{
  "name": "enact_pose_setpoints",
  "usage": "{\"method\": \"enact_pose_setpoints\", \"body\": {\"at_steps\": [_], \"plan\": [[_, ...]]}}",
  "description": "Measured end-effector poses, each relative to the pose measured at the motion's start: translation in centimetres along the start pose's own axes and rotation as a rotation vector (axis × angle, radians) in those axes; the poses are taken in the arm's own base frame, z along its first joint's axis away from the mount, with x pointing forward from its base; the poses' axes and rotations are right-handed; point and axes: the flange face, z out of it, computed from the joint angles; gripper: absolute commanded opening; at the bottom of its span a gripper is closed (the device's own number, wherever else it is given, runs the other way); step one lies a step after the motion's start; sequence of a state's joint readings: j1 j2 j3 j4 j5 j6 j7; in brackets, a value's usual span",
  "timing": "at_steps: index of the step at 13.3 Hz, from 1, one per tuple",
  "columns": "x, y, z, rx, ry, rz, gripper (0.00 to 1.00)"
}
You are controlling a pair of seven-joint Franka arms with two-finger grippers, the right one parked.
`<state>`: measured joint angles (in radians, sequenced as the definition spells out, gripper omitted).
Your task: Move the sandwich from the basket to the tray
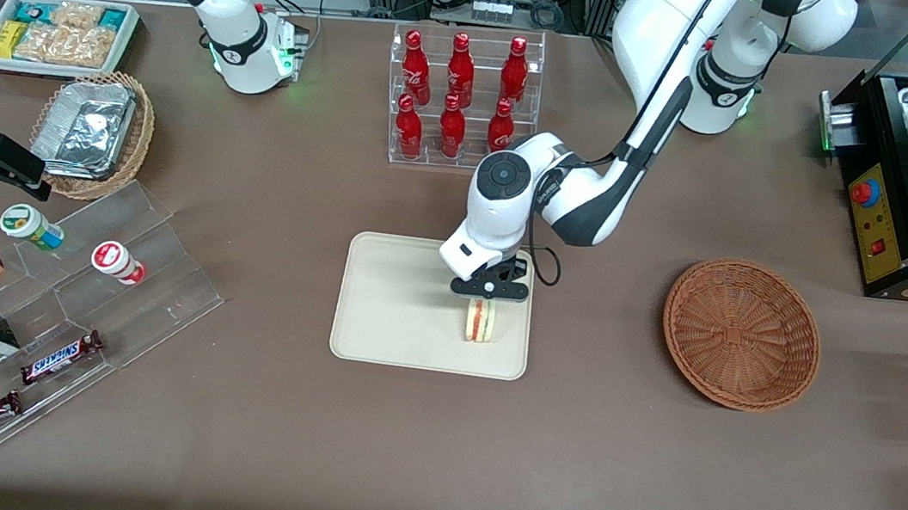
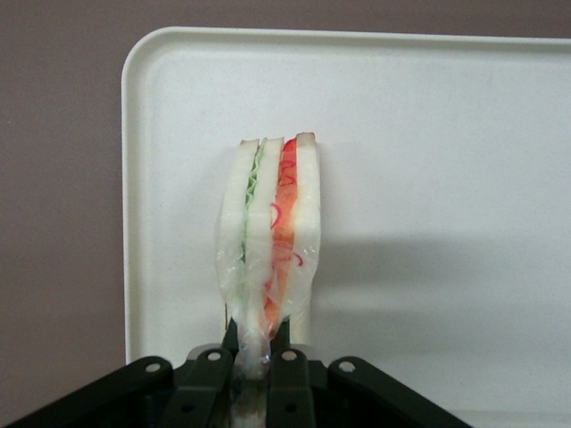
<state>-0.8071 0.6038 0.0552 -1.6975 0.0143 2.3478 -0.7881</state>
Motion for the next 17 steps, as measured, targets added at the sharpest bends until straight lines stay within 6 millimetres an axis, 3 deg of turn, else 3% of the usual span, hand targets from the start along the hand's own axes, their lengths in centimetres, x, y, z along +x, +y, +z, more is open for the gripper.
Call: {"method": "enact_pose_setpoints", "body": {"at_steps": [1,5,8,10,13,17], "plan": [[0.0,0.0,0.1,0.001,0.000,0.000,0.97],[0.6,0.1,-1.1,-0.007,0.009,-0.024,1.00],[1.9,-1.1,-5.9,0.021,-0.005,-0.067,1.00],[3.4,-3.8,-11.4,0.034,-0.012,-0.116,1.00],[5.5,-10.1,-19.5,0.036,-0.024,-0.204,1.00],[6.5,-18.2,-27.1,0.038,-0.042,-0.244,1.00]]}}
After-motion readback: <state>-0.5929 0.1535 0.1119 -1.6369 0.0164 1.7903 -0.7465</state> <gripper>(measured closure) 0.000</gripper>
